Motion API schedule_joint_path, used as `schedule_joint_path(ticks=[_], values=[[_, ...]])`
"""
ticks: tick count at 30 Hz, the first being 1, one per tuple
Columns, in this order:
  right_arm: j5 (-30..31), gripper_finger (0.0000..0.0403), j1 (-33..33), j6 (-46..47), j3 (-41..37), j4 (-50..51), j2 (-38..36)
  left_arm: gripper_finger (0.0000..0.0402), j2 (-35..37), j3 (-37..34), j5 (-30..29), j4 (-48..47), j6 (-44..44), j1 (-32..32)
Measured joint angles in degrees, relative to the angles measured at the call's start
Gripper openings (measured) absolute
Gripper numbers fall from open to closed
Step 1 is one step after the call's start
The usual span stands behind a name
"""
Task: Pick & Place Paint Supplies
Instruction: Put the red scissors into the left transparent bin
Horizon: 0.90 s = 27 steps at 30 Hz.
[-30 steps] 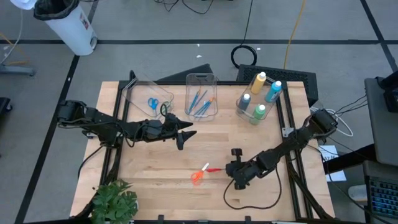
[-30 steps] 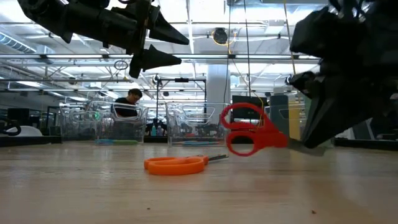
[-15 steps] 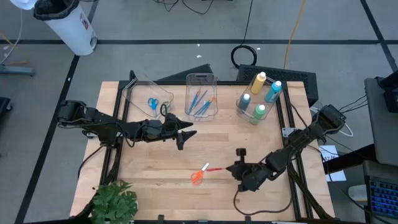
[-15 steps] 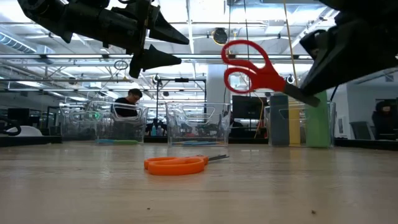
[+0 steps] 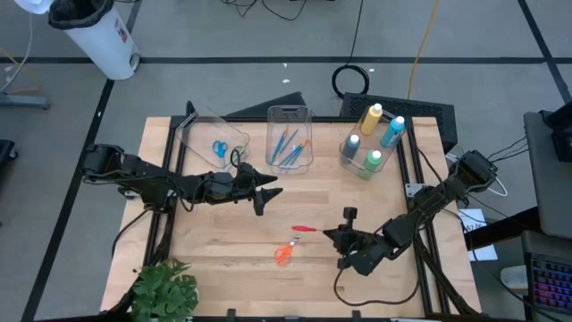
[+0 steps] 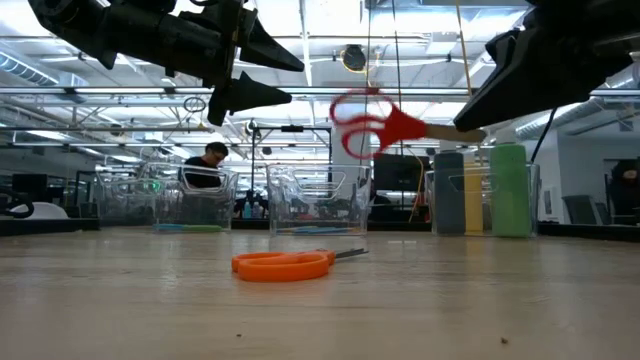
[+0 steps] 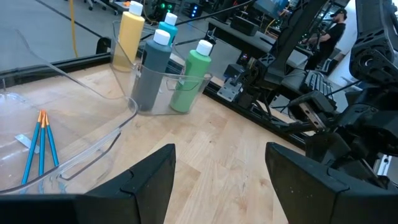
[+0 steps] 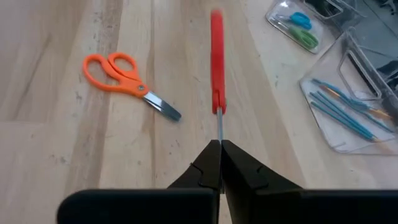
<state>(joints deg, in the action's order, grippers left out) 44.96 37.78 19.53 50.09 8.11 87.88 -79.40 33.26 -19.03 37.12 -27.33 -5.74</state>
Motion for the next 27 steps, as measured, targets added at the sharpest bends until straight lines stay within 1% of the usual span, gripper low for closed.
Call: schedule_joint_path(ticks=[5,10,12,16,17,20,23,25,27], values=[[-0.12,0.0000,0.00,0.60,0.00,-0.13,0.00,0.0253,0.00,0.00,0.00,0.00,0.02,0.00],[-0.47,0.0000,-0.34,-1.64,-0.27,-0.38,-0.04,0.0253,0.00,0.00,0.00,0.00,0.02,0.01],[-3.69,0.0000,-1.28,-2.05,-1.41,-0.98,-0.09,0.0253,0.00,0.00,0.00,0.00,0.02,0.00],[-15.43,0.0000,-4.81,-0.89,-6.31,-7.49,-0.04,0.0253,0.00,0.00,0.00,0.00,0.02,0.00],[-16.75,0.0000,-5.86,-0.10,-7.86,-9.30,-0.04,0.0253,0.00,0.00,0.00,0.00,0.02,0.02],[-16.24,0.0004,-9.08,3.76,-11.87,-12.52,-0.06,0.0253,0.00,0.00,0.00,0.00,0.04,0.01],[-17.89,0.0032,-11.80,2.60,-13.86,-16.80,-0.26,0.0253,0.00,0.00,0.00,0.00,0.02,0.00],[-20.05,0.0064,-13.15,-1.15,-14.03,-21.55,-0.28,0.0253,0.00,0.00,0.00,0.00,0.02,0.01],[-20.97,0.0103,-14.55,-5.59,-14.03,-27.59,-0.30,0.0253,0.00,0.00,0.00,0.00,0.04,0.00]])
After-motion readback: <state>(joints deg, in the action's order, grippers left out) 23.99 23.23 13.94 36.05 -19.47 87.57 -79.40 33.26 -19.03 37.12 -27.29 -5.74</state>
